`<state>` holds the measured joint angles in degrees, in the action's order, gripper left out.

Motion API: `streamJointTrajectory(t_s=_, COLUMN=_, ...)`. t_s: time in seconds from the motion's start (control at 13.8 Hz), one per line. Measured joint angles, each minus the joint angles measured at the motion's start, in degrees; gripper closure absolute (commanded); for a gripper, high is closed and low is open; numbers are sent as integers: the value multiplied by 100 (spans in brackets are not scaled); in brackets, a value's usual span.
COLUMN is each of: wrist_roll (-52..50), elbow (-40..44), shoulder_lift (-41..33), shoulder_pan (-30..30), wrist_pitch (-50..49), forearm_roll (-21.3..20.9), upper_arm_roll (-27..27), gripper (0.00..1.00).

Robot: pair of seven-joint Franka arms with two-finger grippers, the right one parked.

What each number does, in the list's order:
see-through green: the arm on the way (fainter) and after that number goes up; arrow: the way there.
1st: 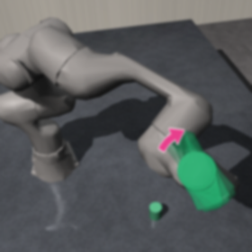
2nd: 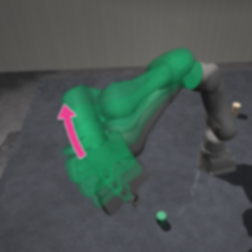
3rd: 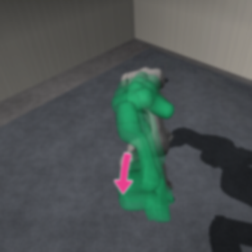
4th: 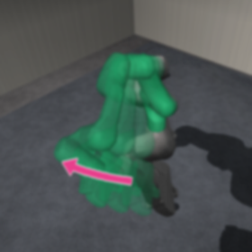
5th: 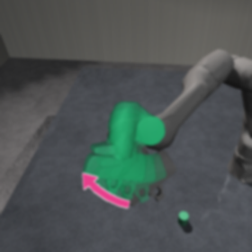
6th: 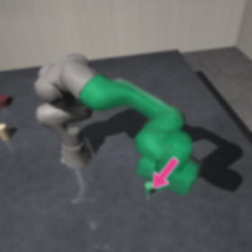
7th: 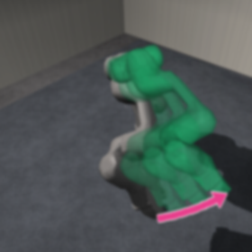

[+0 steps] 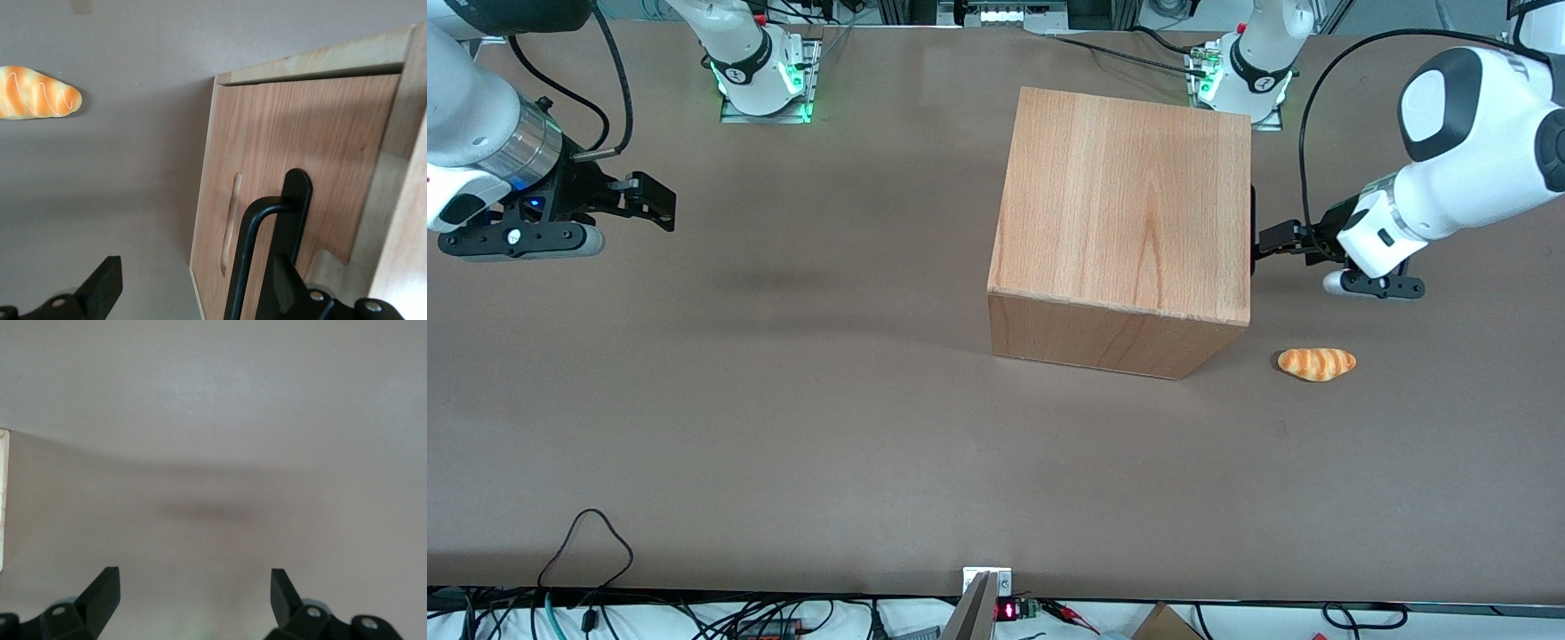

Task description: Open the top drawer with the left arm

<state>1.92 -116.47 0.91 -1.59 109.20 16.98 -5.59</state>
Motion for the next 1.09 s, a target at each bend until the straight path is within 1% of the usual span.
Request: streamJointTrajectory(t_s=1.09, wrist_roll=379, elbow=-148, shoulder_lift=251, shoulder_pan=-31, wrist_pitch=50, forearm_roll=0, upper_arm_roll=-15, gripper=0)
